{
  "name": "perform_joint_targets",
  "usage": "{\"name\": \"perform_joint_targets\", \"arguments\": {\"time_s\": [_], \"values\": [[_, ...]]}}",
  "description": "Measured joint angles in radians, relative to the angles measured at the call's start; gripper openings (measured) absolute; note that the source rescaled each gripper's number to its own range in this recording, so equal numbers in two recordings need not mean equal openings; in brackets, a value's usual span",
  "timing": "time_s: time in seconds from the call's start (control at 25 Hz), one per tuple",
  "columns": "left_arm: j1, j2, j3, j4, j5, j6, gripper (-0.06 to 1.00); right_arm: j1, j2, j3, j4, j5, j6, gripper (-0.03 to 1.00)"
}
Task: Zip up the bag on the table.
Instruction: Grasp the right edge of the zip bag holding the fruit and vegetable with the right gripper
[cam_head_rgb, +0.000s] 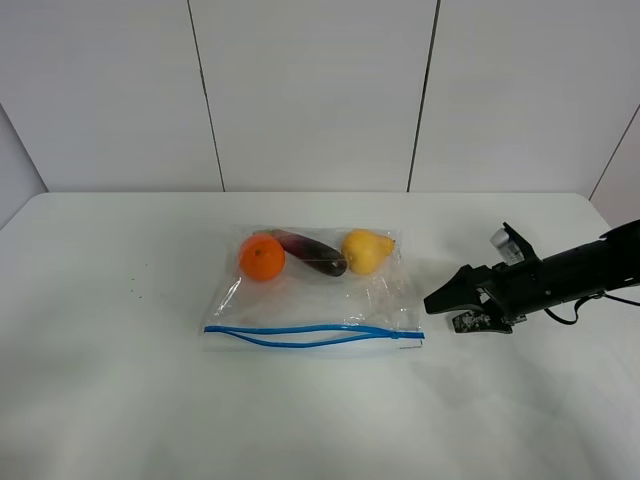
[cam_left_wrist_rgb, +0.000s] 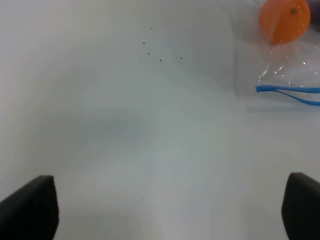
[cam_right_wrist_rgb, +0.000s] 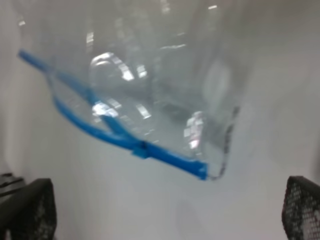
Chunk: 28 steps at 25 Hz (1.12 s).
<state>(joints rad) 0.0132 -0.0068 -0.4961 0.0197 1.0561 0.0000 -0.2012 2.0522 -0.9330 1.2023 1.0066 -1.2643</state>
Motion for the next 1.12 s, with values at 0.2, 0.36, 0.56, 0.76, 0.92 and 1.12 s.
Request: {"name": "perform_joint_targets", "arguments": {"time_s": [0.2,0.36,0.56,0.76,0.92,1.12], "values": [[0.0,0.0,0.0,0.0,0.0,0.0,1.0,0.0,0.0,0.0,0.001,-0.025,0.003,1.0],[0.0,0.0,0.0,0.0,0.0,0.0,1.0,0.0,0.013,-0.001,0.016,-0.032,0.003,1.0],[0.0,0.0,0.0,0.0,0.0,0.0,1.0,0.017,0.063,-0.04,0.036,-0.013,0.004,1.0],[0.0,0.0,0.0,0.0,0.0,0.0,1.0,0.077,0.078,-0.065,0.043,-0.009,0.007,1.0],[0.0,0.0,0.0,0.0,0.0,0.0,1.0,0.105,0.078,-0.066,0.047,-0.014,0.014,1.0],[0.0,0.0,0.0,0.0,0.0,0.0,1.0,0.107,0.078,-0.066,0.053,-0.016,0.04,1.0]]}}
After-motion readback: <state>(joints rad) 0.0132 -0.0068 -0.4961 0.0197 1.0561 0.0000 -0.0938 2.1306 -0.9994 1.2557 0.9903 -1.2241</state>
